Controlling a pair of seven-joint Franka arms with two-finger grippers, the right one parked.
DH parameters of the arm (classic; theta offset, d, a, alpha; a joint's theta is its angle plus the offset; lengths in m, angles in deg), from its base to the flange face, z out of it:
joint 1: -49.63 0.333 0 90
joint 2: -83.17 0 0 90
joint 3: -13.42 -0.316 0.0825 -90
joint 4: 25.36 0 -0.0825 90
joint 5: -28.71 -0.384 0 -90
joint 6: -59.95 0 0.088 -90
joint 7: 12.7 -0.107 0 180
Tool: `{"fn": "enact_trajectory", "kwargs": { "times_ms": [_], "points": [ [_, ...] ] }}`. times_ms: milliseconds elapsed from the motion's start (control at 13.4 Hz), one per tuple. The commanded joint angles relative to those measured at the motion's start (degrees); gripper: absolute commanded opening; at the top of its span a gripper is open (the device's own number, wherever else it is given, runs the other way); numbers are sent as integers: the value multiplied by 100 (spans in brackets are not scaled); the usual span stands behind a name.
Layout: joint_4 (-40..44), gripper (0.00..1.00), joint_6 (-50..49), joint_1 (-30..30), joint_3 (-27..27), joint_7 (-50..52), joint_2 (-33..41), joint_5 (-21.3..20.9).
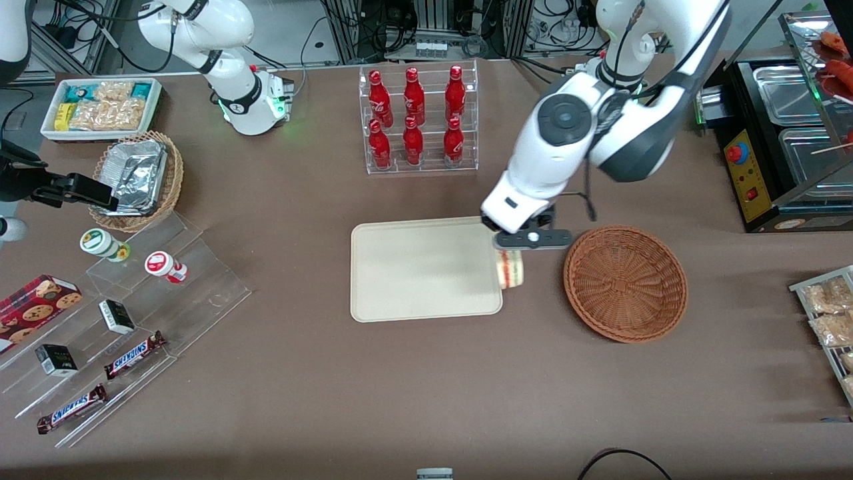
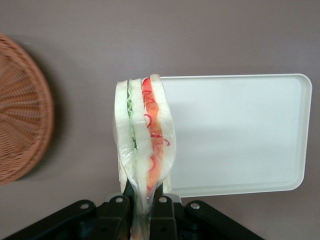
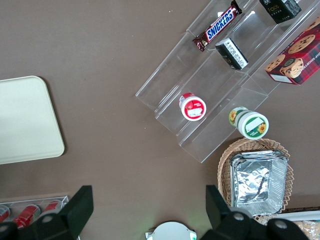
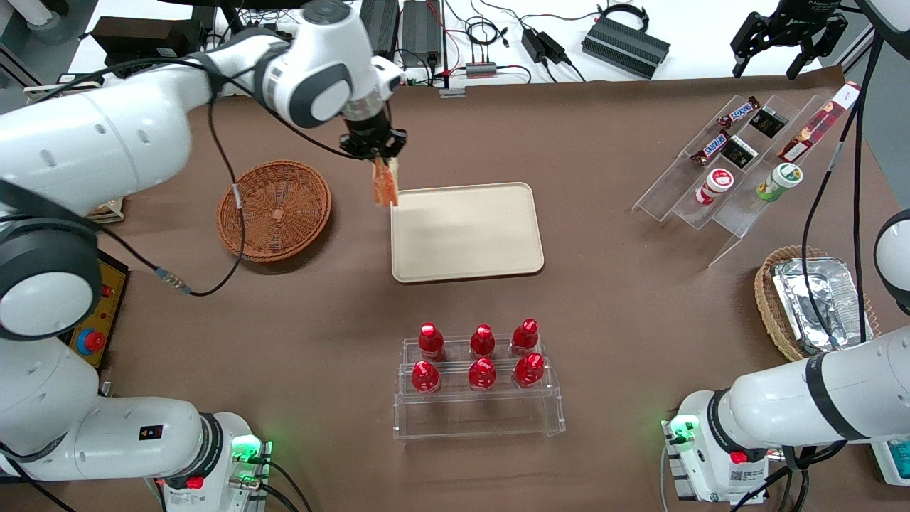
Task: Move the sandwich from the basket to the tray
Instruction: 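Lift the sandwich with the left gripper and carry it over the cream tray, then lower the sandwich onto the tray and open the left gripper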
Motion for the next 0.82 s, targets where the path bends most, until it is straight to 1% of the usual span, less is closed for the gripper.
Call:
{"fn": "enact_trajectory", "kwargs": {
  "times_ms": [0,74,223,446,595,744],
  "points": [
    [744,0,-43,-582,35,987,-938,-845],
    [920,0,-43,-818,35,1339,-1193,-1144],
    [1158,0,-35,-1083,35,1719,-1589,-1567],
    [1273,0,500,-1426,26,2149,-2029,-1981],
    [1273,0,607,-1488,26,2248,-2301,-2455],
    [1273,0,782,-1655,26,2300,-2486,-2693]
  ]
}}
